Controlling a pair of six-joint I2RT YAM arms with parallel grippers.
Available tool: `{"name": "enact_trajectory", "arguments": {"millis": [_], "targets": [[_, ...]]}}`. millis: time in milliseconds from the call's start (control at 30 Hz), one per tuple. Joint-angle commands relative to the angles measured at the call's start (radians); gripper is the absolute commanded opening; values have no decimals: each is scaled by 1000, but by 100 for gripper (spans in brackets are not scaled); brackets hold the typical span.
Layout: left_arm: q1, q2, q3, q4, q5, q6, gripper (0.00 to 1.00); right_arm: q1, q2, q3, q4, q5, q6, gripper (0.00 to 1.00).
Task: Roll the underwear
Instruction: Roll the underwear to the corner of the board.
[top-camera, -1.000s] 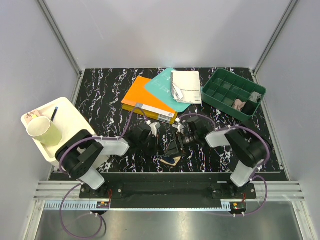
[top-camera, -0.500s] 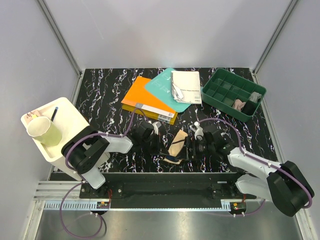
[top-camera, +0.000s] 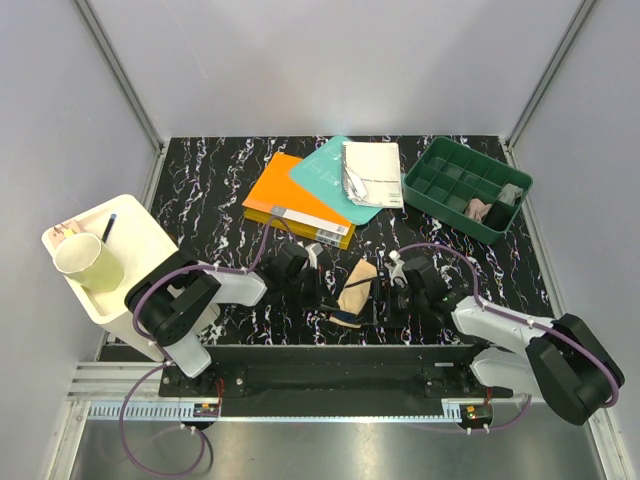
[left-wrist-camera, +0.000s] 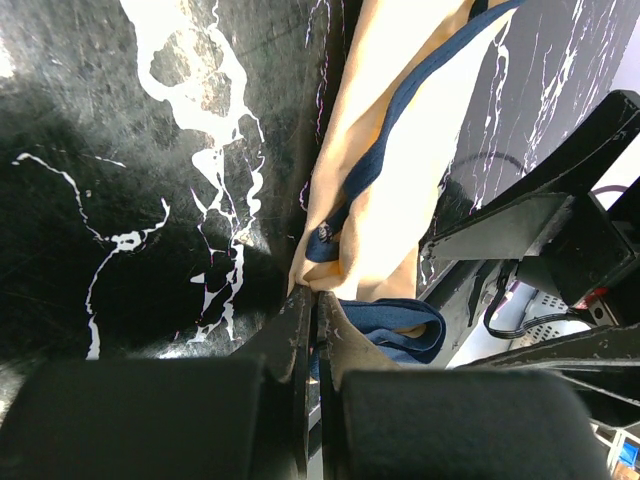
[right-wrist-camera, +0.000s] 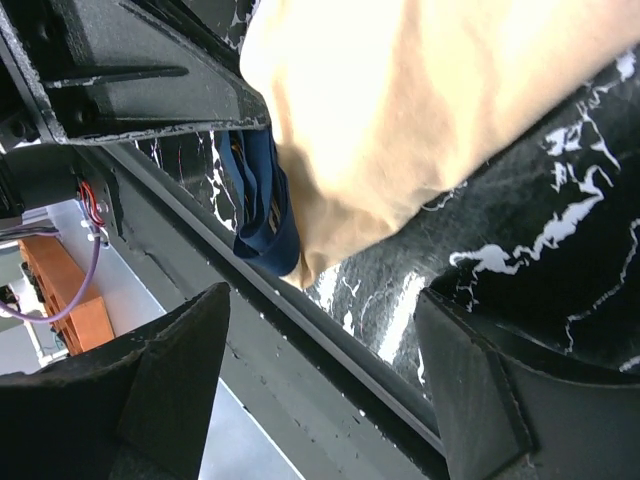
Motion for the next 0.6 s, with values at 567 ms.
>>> {"name": "enact_trajectory", "arguments": {"millis": [567], "targets": [[-3, 16, 7, -42, -24, 5, 0, 55, 177, 85, -10, 158, -16, 59]]}}
